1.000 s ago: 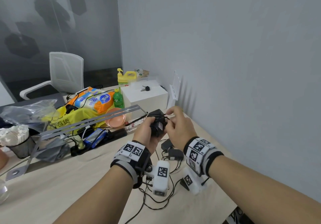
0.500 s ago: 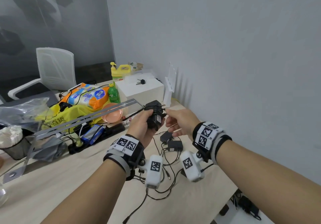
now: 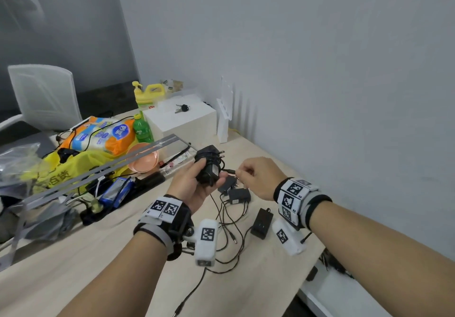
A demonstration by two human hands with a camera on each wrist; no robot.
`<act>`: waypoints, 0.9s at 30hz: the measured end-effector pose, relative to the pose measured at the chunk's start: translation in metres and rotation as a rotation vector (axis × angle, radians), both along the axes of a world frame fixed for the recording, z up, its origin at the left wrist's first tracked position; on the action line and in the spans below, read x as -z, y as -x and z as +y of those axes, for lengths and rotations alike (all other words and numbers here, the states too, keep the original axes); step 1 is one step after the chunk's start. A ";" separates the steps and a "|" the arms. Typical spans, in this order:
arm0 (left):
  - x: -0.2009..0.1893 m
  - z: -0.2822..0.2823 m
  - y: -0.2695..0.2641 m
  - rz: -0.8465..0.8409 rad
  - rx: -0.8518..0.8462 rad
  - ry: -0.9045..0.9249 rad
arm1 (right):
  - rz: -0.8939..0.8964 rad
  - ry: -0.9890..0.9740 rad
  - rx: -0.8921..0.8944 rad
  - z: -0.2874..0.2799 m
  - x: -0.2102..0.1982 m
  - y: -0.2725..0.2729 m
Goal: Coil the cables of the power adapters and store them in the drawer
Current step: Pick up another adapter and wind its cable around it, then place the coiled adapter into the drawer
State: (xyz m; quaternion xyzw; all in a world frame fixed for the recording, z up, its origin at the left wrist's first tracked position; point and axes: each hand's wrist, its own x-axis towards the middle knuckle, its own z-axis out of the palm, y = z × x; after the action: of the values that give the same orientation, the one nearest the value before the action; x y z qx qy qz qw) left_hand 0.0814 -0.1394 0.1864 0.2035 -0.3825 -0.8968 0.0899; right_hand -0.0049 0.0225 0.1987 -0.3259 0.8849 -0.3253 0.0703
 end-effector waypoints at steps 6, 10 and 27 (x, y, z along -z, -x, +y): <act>0.007 0.021 0.007 0.055 0.058 -0.070 | -0.102 0.052 0.116 0.032 0.016 0.008; 0.013 0.048 0.015 0.055 0.119 -0.134 | -0.200 0.098 0.200 0.064 0.028 0.011; 0.104 0.241 0.103 -0.265 0.392 0.013 | -0.428 0.157 0.629 0.256 0.095 0.030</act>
State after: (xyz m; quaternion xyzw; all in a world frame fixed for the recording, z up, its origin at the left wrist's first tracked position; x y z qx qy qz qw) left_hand -0.0213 0.1012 0.0828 0.2407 -0.4292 -0.8599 -0.1358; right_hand -0.0345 0.2787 0.1036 0.0322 0.8793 -0.4585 0.1248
